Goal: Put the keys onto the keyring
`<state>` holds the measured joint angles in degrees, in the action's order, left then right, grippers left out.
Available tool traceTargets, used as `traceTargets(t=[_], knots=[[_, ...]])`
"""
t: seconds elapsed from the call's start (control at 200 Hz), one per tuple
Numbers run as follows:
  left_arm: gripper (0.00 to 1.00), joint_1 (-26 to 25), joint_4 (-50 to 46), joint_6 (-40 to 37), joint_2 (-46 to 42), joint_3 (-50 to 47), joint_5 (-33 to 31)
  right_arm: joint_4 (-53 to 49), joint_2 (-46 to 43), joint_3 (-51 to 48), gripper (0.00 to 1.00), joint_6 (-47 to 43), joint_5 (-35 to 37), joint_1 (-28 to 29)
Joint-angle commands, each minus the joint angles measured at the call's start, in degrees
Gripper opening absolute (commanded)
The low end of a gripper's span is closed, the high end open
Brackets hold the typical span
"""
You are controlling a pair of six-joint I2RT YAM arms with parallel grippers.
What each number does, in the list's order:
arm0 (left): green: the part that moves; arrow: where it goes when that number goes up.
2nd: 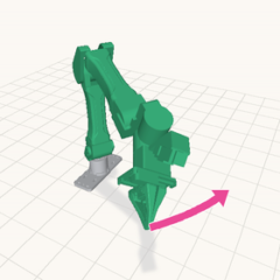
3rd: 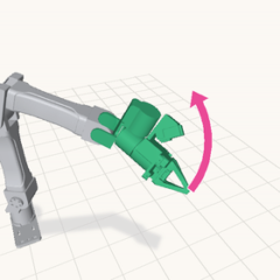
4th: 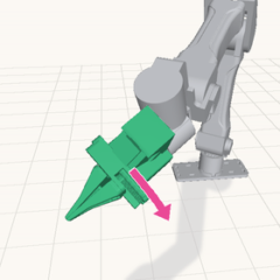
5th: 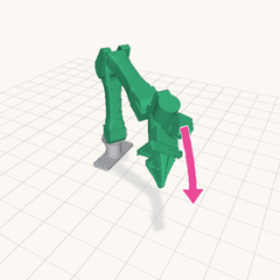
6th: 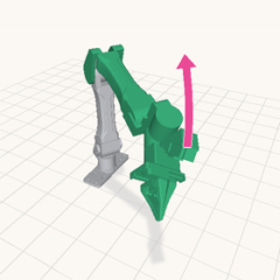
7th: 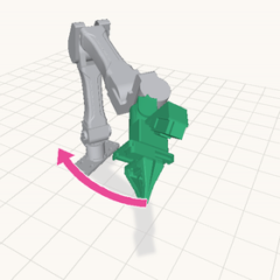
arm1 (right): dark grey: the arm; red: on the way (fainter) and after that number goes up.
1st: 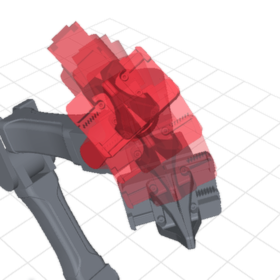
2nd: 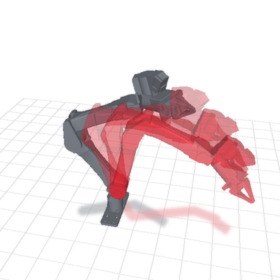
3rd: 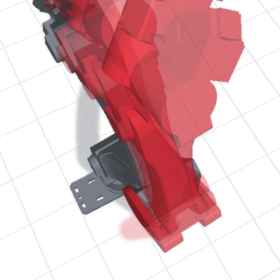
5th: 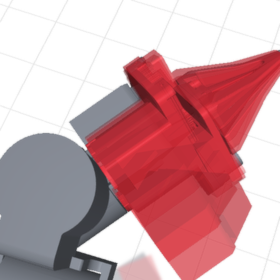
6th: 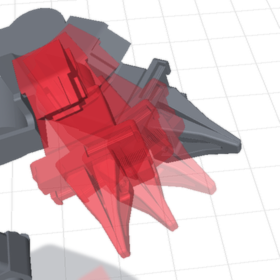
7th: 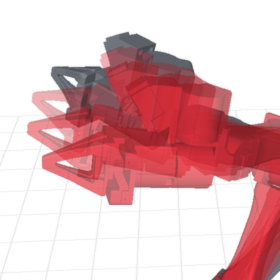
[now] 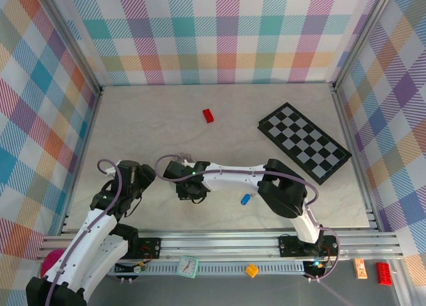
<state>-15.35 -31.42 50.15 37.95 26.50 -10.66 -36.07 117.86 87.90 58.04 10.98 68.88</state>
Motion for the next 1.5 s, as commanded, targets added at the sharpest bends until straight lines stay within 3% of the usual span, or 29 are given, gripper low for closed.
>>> traceTargets(t=[0.0, 0.675, 0.88, 1.24, 1.33, 1.495], knots=[[0.74, -0.64, -1.1, 0.38, -0.58, -0.22, -0.95, -2.98, 2.03, 2.15, 0.24, 0.15, 1.81, 0.37], [0.74, -0.65, -1.68, -0.4, -0.89, 0.14, -1.28, -5.11, 2.17, 2.75, 0.16, -2.38, 4.84, 0.14], [0.74, -0.64, -1.19, -0.96, -0.69, -0.22, -0.76, 3.28, -4.45, -5.8, 0.0, -8.34, -0.85, -2.57], [0.74, -0.73, -0.31, -1.94, 0.19, -0.31, 0.4, 2.77, -9.47, -9.88, 0.0, -16.14, -2.94, -4.54], [0.74, -0.82, -0.22, -2.18, 0.21, -0.4, 0.6, 4.07, -10.05, -9.67, 0.14, -18.14, -4.84, -4.55], [0.74, -0.82, -0.74, -2.1, 0.14, -0.3, 0.05, 1.64, -7.17, -4.16, 0.28, -17.35, -6.05, -4.24]])
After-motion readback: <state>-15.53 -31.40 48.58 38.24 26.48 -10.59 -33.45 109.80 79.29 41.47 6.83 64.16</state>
